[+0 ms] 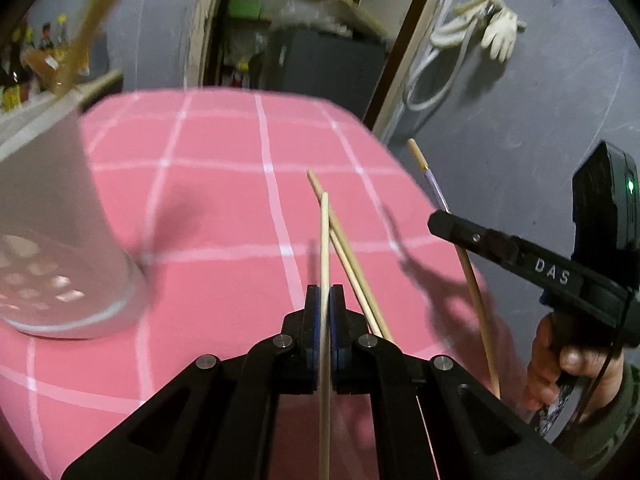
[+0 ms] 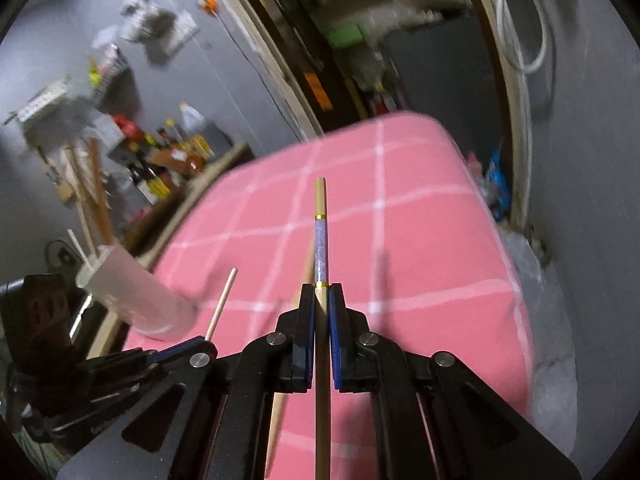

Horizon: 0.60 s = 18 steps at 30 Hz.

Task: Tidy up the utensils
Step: 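Close the left gripper on one chopstick while the right gripper grasps the purple-banded chopstick, then lift both chopsticks upright and carry them over the white caddy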

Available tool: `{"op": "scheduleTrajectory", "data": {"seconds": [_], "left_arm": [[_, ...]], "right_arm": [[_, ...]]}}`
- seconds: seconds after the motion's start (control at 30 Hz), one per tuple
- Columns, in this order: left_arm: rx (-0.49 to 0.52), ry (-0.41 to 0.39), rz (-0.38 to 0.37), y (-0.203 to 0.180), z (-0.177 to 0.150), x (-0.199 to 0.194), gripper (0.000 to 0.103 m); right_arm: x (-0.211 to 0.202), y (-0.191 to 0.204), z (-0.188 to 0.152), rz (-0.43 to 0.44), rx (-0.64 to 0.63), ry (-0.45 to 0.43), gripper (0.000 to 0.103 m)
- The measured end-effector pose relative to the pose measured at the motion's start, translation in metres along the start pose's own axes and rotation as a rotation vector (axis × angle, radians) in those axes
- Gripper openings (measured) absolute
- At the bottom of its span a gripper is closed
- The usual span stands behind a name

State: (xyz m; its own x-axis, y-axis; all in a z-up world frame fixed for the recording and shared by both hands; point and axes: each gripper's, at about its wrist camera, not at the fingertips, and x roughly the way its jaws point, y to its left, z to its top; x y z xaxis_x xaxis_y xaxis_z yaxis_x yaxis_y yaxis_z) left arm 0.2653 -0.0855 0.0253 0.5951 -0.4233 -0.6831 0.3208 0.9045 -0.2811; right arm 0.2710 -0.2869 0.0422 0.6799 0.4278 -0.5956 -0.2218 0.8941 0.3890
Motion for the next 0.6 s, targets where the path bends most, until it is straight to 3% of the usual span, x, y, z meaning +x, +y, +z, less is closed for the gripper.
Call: {"op": "scheduleTrajectory", "data": {"seconds": [0.27, 0.43, 0.6], "left_arm": [[0.005, -0.254, 0.015, 0.009, 0.007, -0.058, 0.002], [0.002, -0.41, 0.031, 0.021, 0.014, -0.098, 0.002], [-0.03, -0.542, 0.061, 0.048, 0.026, -0.138, 0.002]], "right_arm": [[-0.035, 0.055, -0.006, 0.13, -0.097, -0.305, 0.005], [-0.039, 0.094, -0.001, 0.185, -0.162, -0.447, 0.005], [-0.035, 0.128, 0.012, 0.255, -0.193, -0.536, 0.005]]}}
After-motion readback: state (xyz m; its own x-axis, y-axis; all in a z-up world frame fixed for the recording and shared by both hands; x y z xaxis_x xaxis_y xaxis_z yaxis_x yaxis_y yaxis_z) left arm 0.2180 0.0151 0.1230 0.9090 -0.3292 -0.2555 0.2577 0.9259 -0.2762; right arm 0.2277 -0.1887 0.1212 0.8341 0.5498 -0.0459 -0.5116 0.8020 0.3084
